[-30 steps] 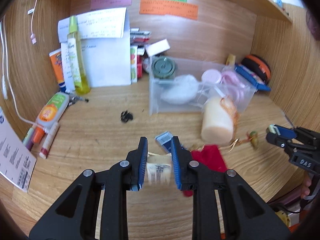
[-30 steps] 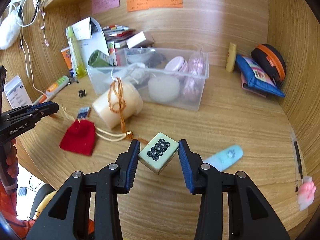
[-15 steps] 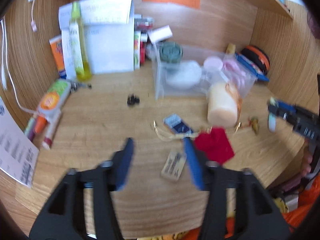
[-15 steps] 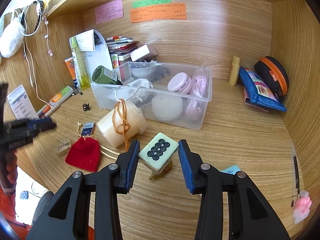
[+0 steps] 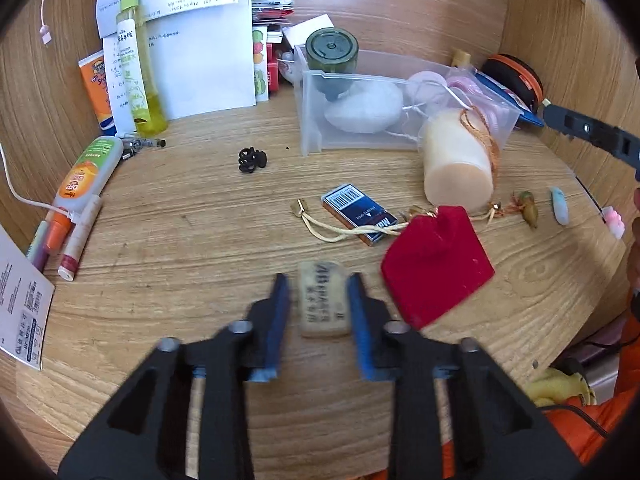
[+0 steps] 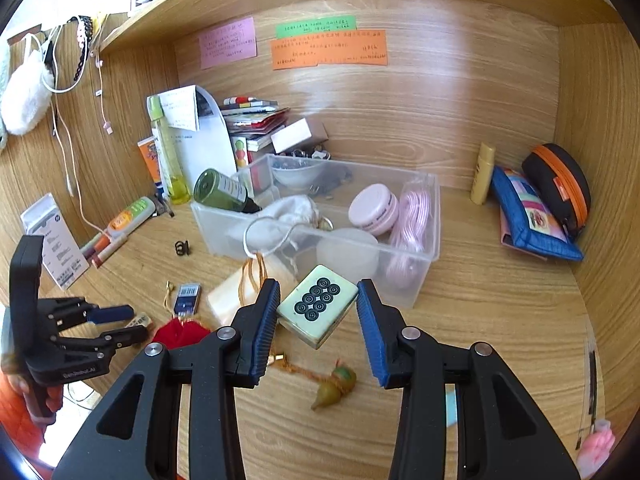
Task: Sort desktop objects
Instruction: 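Grasp the white mahjong tile with the right gripper while the left grasps the beige eraser, then carry the eraser and mahjong tile over the clear box and release both inside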
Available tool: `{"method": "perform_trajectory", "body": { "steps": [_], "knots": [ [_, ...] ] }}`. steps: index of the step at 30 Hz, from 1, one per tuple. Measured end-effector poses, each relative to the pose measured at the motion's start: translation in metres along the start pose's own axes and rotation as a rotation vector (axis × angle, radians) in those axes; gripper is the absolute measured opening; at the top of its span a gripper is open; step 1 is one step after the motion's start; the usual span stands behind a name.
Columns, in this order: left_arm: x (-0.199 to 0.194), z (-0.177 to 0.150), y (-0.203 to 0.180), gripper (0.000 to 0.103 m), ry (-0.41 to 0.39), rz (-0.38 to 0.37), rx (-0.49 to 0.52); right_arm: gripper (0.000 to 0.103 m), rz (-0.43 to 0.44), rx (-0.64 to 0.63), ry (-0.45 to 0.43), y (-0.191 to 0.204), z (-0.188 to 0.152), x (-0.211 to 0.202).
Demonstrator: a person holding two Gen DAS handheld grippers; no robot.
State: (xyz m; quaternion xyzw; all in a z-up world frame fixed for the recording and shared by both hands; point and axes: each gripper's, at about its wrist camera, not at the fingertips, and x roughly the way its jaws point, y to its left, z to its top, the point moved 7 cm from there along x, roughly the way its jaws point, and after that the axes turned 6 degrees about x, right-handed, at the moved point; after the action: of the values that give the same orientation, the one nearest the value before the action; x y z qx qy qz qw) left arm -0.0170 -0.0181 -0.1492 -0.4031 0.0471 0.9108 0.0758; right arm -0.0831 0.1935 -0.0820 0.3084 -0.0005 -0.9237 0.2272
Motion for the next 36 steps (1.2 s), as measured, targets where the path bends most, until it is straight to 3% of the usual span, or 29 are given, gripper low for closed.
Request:
{"method": "perform_trajectory", "body": {
  "steps": [7,18,27,36],
  "knots": [
    [0.001,0.005,0.012,0.023,-0.003,-0.002,-0.056,0.036,0.0,0.013,0.005,-0.003,0.01,0.011],
    [-0.022,0.058,0.028,0.023,-0.148,0.015,-0.096,0.036,-0.011,0.005,-0.002,-0.009,0.028,0.023],
    [-0.024,0.113,0.015,0.023,-0.234,-0.001,-0.046,0.036,-0.001,-0.009,-0.041,-0.013,0.054,0.027],
    [-0.012,0.154,-0.009,0.023,-0.262,-0.035,0.011,0.036,0.02,-0.004,-0.055,-0.017,0.07,0.037]
  ]
}}
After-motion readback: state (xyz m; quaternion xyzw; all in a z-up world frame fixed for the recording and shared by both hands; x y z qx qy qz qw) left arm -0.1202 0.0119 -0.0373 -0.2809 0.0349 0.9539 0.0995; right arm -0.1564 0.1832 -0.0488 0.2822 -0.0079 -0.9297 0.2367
